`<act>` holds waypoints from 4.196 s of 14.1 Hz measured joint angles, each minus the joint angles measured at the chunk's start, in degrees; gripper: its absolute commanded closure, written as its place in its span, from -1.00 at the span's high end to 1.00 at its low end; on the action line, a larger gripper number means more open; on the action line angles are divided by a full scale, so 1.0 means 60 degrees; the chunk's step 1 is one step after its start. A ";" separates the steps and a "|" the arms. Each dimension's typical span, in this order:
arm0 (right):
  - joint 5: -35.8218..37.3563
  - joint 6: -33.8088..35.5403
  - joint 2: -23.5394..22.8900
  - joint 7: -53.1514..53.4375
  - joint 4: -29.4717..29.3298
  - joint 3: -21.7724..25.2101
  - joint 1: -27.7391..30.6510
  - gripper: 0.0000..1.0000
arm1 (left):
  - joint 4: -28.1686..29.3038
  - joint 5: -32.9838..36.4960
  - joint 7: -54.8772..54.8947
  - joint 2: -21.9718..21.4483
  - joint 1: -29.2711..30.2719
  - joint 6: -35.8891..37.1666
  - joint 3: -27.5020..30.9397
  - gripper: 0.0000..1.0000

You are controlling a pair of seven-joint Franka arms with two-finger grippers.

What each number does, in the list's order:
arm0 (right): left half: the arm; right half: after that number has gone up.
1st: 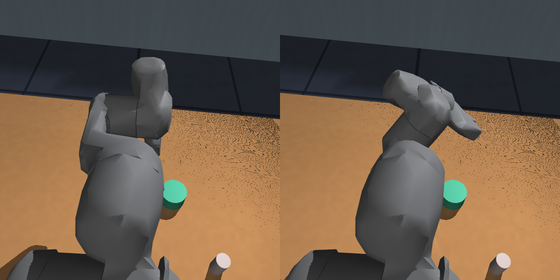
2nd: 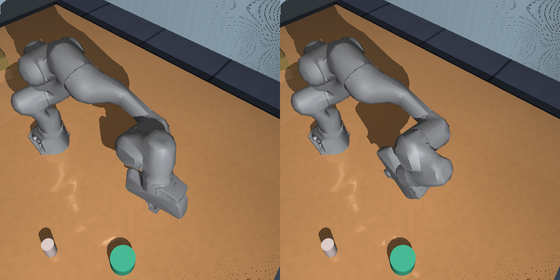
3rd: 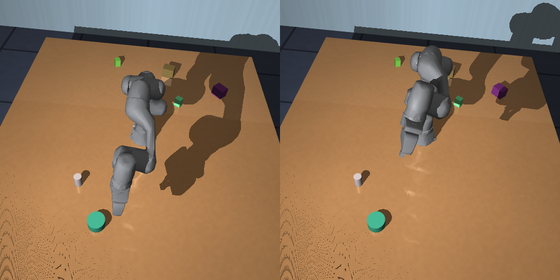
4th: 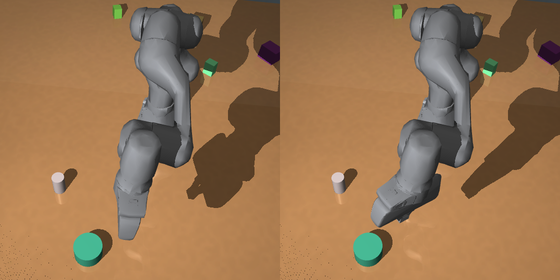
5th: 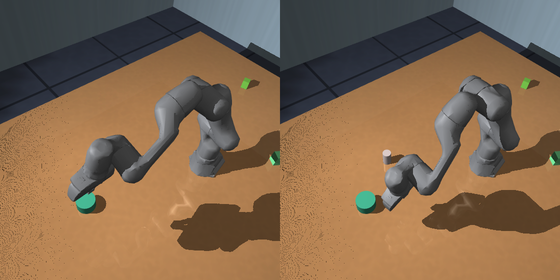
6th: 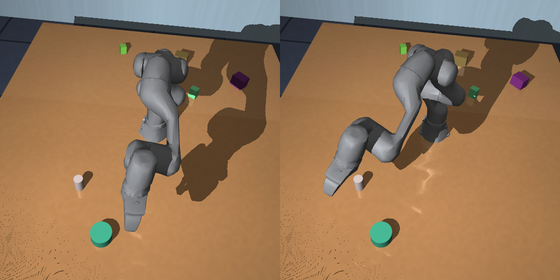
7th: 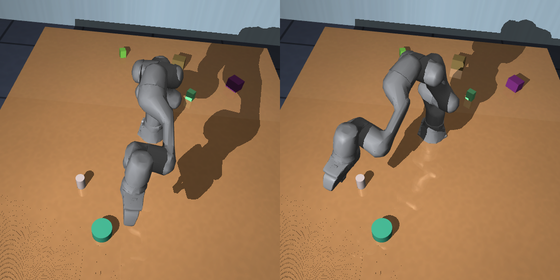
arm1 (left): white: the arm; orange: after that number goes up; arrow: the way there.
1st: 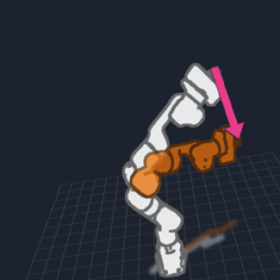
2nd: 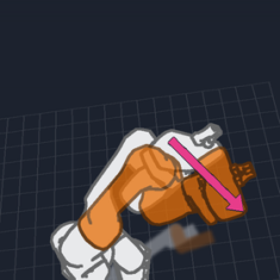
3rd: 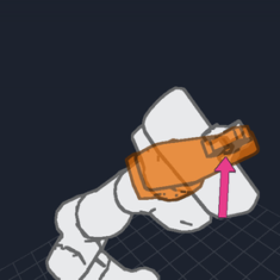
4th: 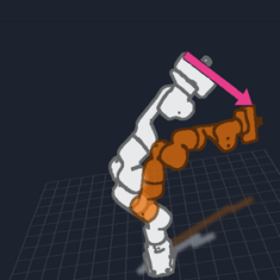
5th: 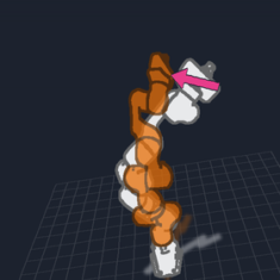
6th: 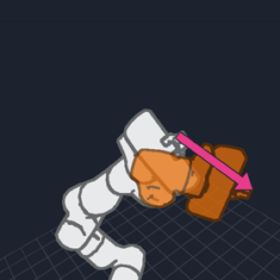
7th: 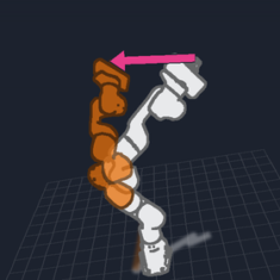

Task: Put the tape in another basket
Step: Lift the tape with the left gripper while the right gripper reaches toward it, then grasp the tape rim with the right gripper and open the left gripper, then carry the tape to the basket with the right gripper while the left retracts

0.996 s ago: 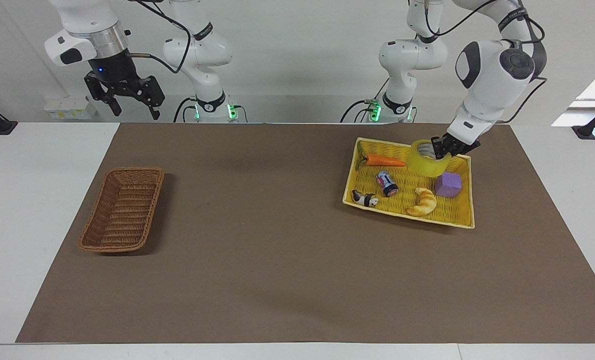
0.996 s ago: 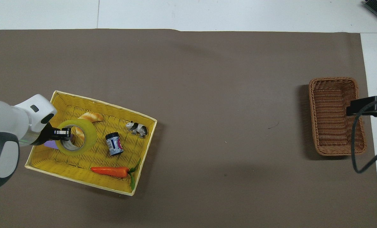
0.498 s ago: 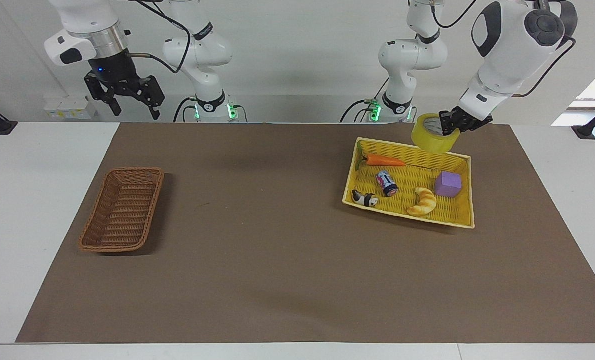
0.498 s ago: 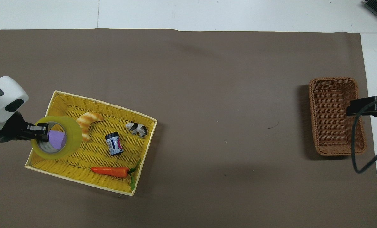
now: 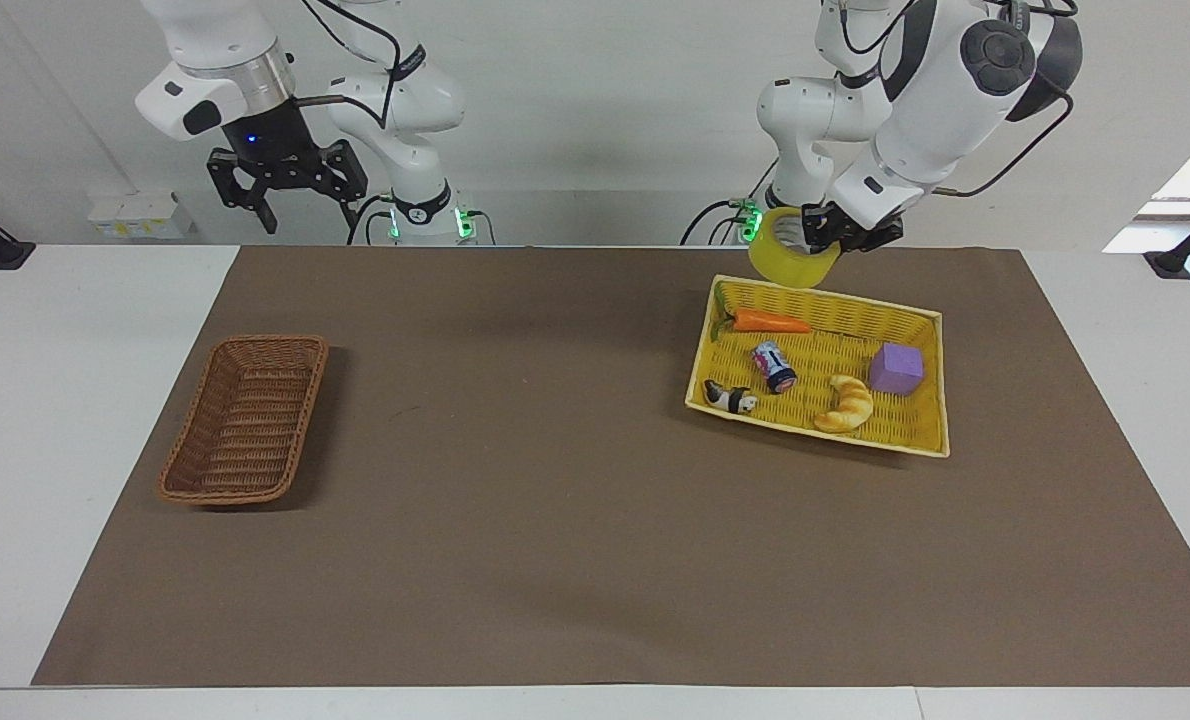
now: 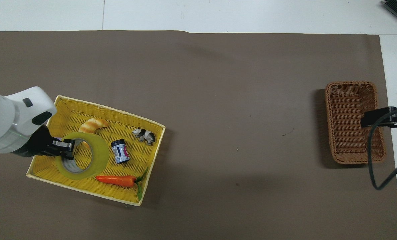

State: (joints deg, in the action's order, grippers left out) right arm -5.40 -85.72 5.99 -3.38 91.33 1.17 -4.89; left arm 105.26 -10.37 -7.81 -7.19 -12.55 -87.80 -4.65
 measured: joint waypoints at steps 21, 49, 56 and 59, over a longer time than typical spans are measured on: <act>-0.5318 -0.1067 0.0044 -0.1367 0.2049 -0.0137 -0.0797 0.54 | -0.1197 -0.2301 -0.7935 0.1478 -0.3614 -0.5861 -0.1048 -1.00; -0.3140 0.0062 0.0164 -0.3473 0.2262 0.0052 0.2347 -1.00 | -0.1884 -0.3772 -0.8115 0.1312 -0.1792 -0.2174 -0.0865 1.00; -0.2820 -0.2426 -0.1710 -0.4216 0.2557 0.0067 0.3649 -1.00 | -0.1870 -0.2736 -0.6530 0.1288 0.0197 -0.1548 -0.0720 1.00; -0.2893 -0.3229 -0.2646 -0.4444 0.2503 0.0068 0.4106 -1.00 | -0.1868 -0.1822 -0.4367 0.1290 0.0975 -0.1521 -0.0700 1.00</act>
State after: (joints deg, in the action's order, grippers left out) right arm -22.76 -105.09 -9.89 -30.04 106.35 1.58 19.75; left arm 94.06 -21.30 -34.01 0.55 -6.70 -96.93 -8.86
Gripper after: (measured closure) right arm 1.000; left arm 0.000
